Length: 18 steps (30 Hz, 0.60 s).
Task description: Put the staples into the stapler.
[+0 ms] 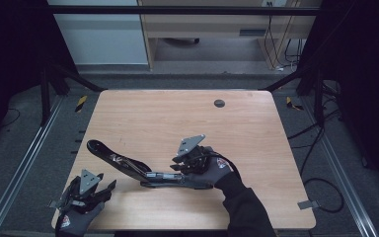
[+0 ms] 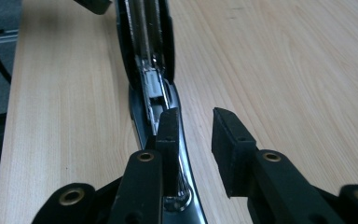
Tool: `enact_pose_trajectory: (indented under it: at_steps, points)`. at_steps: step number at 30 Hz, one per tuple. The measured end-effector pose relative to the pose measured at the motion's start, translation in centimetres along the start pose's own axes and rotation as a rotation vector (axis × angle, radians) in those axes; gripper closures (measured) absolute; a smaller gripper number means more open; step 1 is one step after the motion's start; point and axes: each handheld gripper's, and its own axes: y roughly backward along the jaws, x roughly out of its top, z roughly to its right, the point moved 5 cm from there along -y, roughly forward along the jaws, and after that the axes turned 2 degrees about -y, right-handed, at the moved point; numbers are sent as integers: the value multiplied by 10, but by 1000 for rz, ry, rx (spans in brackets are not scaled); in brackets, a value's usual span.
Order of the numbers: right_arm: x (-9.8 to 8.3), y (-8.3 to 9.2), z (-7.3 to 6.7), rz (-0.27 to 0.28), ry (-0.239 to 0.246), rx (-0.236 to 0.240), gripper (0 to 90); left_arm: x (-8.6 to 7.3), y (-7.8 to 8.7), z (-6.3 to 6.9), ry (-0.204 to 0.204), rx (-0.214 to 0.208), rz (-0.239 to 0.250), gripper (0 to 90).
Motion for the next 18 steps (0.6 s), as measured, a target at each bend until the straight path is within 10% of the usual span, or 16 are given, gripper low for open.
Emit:
enact_pose_trajectory:
  at_steps: [18]
  points:
    - [-49,46,20,61,-266,-267,586,3,3,1,27,-23,26,461]
